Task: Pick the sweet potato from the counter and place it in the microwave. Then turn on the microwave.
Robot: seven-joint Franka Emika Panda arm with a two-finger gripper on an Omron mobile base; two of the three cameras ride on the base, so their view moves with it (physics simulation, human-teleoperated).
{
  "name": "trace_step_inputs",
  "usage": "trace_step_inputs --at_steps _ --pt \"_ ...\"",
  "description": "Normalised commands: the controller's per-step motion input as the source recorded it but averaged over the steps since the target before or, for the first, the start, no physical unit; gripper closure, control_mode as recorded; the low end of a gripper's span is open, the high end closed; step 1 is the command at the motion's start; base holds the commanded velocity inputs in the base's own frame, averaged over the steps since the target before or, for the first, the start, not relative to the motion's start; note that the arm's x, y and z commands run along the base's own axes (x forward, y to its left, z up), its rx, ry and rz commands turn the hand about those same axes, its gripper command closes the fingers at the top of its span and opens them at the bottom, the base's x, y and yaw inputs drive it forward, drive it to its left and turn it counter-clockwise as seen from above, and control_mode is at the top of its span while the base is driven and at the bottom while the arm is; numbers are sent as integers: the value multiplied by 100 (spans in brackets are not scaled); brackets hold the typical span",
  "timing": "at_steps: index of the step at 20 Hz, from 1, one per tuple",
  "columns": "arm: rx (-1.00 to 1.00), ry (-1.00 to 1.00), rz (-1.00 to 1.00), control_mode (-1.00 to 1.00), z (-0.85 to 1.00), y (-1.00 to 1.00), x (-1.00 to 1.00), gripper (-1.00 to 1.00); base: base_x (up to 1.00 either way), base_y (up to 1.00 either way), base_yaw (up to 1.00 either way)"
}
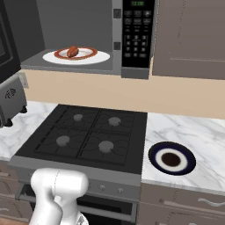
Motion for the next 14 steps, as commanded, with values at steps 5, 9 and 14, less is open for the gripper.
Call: trace_step_inputs --at_steps 5,9,14 --pt "-6 -23 0 -100 -28 41 0 100 0 0 0" --pt "-4 -26 0 -100 -4 42 15 100 0 0 0" --pt "-5 -24 0 -100 -7 39 24 100 0 0 0"
